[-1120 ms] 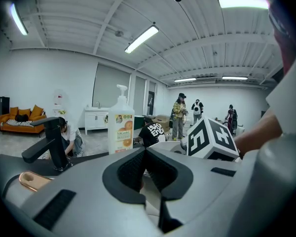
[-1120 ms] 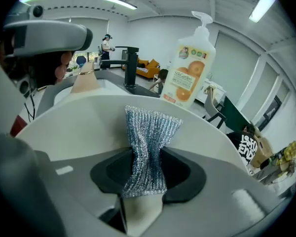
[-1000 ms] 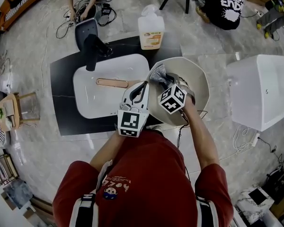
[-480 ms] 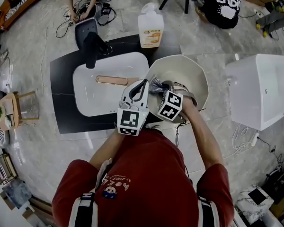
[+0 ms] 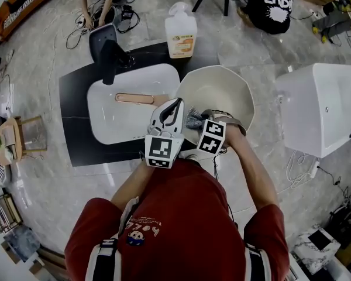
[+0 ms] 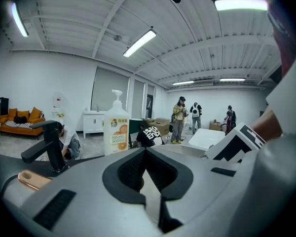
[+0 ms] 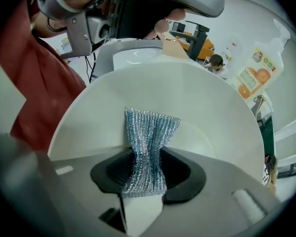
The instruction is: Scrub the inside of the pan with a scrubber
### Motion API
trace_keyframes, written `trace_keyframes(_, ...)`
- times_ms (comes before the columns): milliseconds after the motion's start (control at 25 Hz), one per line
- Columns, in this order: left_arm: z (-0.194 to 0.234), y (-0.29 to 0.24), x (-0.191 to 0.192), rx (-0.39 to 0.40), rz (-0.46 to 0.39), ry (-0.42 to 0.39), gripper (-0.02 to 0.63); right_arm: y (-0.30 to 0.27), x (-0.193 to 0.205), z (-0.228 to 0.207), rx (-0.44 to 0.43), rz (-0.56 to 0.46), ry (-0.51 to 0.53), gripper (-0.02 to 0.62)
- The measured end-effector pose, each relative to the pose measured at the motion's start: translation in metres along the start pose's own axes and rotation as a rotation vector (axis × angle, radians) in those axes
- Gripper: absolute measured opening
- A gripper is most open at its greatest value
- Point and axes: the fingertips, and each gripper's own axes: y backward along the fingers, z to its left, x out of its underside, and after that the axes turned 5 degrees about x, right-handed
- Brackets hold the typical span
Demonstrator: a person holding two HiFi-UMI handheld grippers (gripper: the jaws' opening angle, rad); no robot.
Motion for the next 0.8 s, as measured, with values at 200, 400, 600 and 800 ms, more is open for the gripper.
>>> trace_keyframes(200, -0.004, 0.000, 0.000, 0.004, 0.002, -0.001, 0.006, 0.004, 0.012, 0.003, -0.026, 0.030, -0.006, 0.178)
trace_keyframes(400, -0.005, 0.000, 0.002, 0.006, 0.002, 0.001, 0.006, 0.004, 0.024, -0.008, 0.001, 0.053, -0.032, 0.178)
trace_keyframes(600, -0.004, -0.001, 0.002, 0.009, 0.003, 0.004, 0.006, 0.005, 0.042, -0.028, 0.051, 0.101, -0.077, 0.178)
trace_keyframes(800, -0.004, -0.003, 0.002, 0.011, 0.004, 0.006, 0.006, 0.004, 0.058, -0.056, 0.129, 0.148, -0.143, 0.179)
